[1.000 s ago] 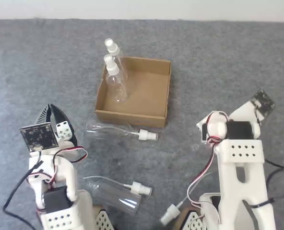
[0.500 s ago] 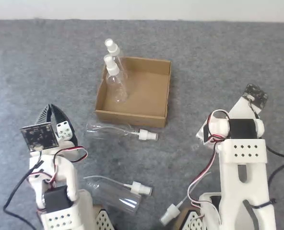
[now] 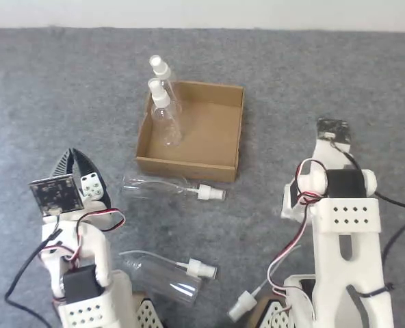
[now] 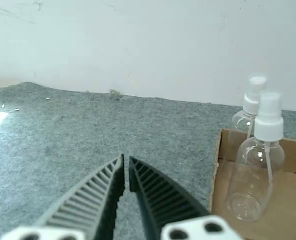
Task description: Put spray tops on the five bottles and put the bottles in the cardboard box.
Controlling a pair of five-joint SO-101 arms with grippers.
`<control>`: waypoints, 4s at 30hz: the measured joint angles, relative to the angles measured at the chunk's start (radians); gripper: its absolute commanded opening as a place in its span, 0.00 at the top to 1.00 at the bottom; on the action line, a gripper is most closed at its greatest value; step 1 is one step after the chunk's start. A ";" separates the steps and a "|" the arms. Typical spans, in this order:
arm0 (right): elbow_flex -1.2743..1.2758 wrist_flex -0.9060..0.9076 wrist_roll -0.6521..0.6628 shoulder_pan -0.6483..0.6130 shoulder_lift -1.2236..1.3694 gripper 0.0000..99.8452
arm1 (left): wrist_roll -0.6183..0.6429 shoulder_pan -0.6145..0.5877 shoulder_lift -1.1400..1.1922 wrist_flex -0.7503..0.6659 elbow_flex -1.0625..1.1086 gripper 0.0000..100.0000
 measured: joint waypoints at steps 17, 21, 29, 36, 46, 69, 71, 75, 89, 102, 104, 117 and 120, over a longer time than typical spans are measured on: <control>0.000 0.014 1.019 -0.003 0.000 0.80 | -0.017 0.000 0.000 0.000 0.000 0.99; 0.000 0.014 1.132 -0.003 0.000 0.80 | -0.017 0.000 0.000 0.000 0.000 0.99; 0.002 0.014 1.333 -0.003 0.000 0.80 | -0.017 0.000 0.000 0.000 0.000 0.99; 0.101 -0.104 1.468 -0.003 0.000 0.80 | -0.017 0.000 0.000 0.000 0.000 0.99; 0.210 -0.259 1.537 -0.003 -0.002 0.80 | -0.017 0.000 0.000 0.000 0.000 0.99; 0.086 -0.430 1.542 0.049 0.483 0.80 | -0.017 0.000 0.000 0.000 0.000 0.99; 0.072 -0.428 1.542 0.055 0.535 0.80 | -0.017 0.000 0.000 0.000 0.000 0.99; 0.046 -0.439 1.542 0.069 0.589 0.80 | -0.017 0.000 0.000 0.000 0.000 0.99; -0.006 -0.459 1.416 0.080 0.529 0.68 | -0.017 0.000 0.000 0.000 0.000 0.99; -0.006 -0.361 1.413 0.091 0.407 0.63 | -0.017 0.000 0.000 0.000 0.000 0.99; -0.006 -0.315 1.442 0.087 0.379 0.63 | -0.017 0.000 0.000 0.000 0.000 0.99; -0.006 -0.261 1.622 0.233 0.359 0.63 | -0.017 0.000 0.000 0.000 0.000 0.99; 0.026 -0.261 1.648 0.238 0.359 0.63 | -0.017 0.000 0.000 0.000 0.000 0.99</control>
